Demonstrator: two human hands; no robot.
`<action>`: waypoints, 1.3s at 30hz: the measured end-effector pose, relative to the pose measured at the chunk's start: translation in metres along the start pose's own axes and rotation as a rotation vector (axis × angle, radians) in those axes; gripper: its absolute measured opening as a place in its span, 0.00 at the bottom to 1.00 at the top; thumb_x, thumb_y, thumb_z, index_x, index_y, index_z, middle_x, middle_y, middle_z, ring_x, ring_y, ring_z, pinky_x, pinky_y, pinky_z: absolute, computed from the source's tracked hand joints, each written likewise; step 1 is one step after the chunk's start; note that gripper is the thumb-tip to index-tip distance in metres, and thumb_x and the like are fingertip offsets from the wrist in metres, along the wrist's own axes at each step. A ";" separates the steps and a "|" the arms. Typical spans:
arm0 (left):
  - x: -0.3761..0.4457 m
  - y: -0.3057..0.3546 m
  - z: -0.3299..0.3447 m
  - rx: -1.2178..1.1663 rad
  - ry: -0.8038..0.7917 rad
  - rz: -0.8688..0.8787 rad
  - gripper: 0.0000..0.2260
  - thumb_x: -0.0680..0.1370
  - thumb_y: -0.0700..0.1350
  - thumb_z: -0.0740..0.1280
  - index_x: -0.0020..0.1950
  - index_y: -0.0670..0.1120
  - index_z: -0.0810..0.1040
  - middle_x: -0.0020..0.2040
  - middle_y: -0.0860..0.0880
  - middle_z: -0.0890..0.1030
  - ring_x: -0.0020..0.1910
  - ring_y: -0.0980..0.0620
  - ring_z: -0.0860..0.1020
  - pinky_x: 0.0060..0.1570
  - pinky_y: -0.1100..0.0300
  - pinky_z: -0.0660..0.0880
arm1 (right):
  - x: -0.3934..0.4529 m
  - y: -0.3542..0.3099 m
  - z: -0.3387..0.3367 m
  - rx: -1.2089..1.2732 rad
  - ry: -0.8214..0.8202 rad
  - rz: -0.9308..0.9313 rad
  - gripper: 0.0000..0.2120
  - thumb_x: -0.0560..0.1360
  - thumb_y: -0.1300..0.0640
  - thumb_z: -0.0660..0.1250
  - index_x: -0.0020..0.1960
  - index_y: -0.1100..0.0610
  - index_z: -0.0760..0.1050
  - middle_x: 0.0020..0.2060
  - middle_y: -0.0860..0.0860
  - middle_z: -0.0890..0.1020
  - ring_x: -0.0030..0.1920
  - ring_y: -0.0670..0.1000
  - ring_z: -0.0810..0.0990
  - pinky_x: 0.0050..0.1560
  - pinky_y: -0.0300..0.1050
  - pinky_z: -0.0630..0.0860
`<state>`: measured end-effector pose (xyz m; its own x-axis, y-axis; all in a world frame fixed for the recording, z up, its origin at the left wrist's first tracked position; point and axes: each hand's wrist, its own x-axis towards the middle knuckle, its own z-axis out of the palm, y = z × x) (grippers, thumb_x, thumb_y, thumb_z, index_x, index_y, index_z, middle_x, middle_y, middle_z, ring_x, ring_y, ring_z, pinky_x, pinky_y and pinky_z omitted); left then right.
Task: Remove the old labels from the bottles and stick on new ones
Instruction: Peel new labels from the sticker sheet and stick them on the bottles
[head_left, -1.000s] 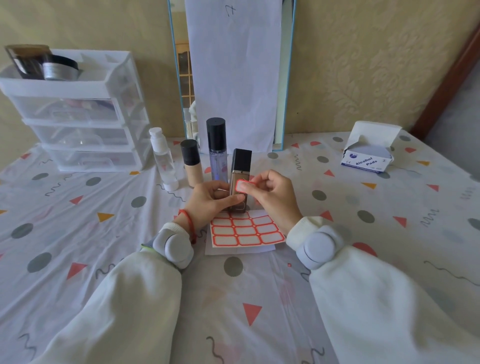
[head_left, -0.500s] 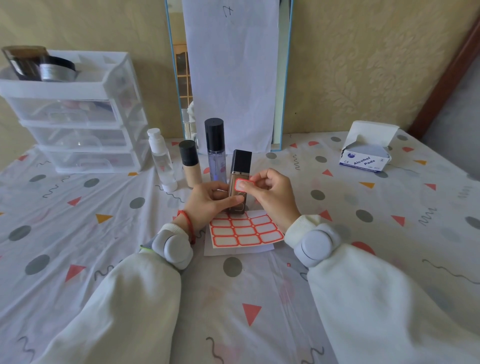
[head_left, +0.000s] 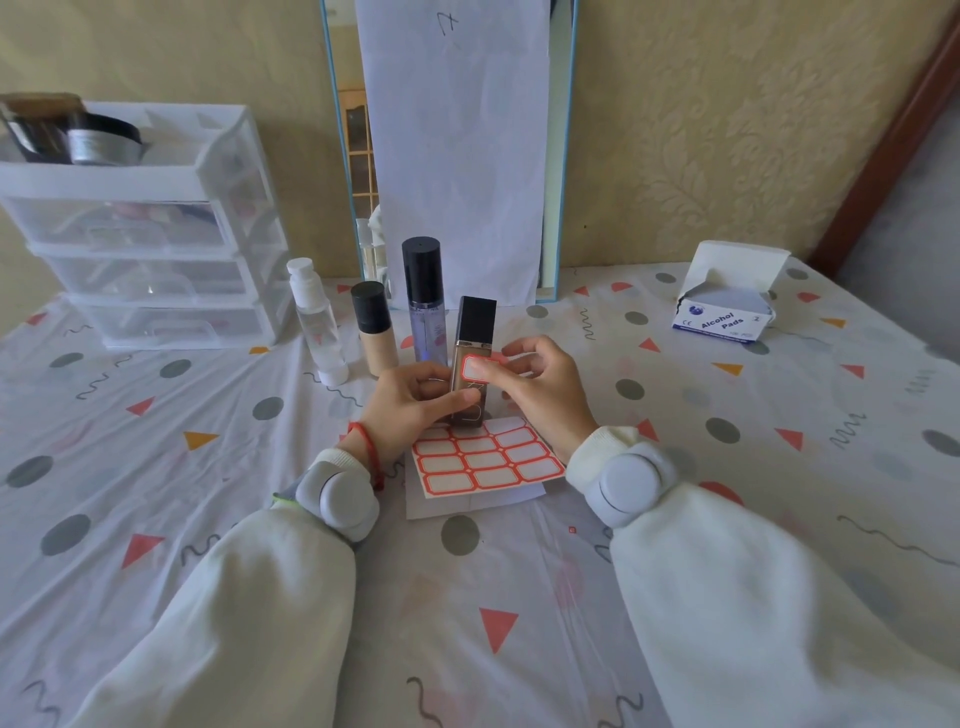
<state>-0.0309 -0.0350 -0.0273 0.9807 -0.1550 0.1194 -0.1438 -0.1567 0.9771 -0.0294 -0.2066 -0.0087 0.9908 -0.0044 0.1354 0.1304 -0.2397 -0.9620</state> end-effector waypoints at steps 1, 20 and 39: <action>0.000 0.000 0.000 0.001 -0.004 0.005 0.14 0.69 0.48 0.73 0.51 0.43 0.80 0.43 0.49 0.86 0.42 0.49 0.85 0.41 0.61 0.81 | 0.000 0.000 0.001 0.016 -0.013 0.014 0.20 0.69 0.42 0.73 0.54 0.51 0.73 0.48 0.47 0.81 0.46 0.47 0.81 0.46 0.44 0.80; -0.002 0.002 0.000 -0.115 -0.050 -0.023 0.08 0.77 0.43 0.66 0.54 0.47 0.81 0.49 0.46 0.85 0.48 0.44 0.84 0.51 0.53 0.81 | 0.003 0.001 -0.008 0.306 -0.234 0.050 0.12 0.73 0.53 0.72 0.56 0.49 0.80 0.50 0.49 0.84 0.50 0.47 0.83 0.45 0.36 0.79; -0.004 0.004 0.001 -0.107 -0.036 -0.057 0.08 0.78 0.43 0.66 0.55 0.46 0.81 0.51 0.42 0.84 0.49 0.41 0.83 0.53 0.48 0.80 | 0.004 0.006 -0.006 0.292 -0.224 0.084 0.10 0.77 0.61 0.66 0.56 0.54 0.80 0.50 0.50 0.84 0.50 0.50 0.84 0.45 0.37 0.79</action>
<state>-0.0358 -0.0358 -0.0243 0.9811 -0.1843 0.0588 -0.0713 -0.0618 0.9955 -0.0246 -0.2142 -0.0126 0.9778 0.2076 0.0293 0.0214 0.0398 -0.9990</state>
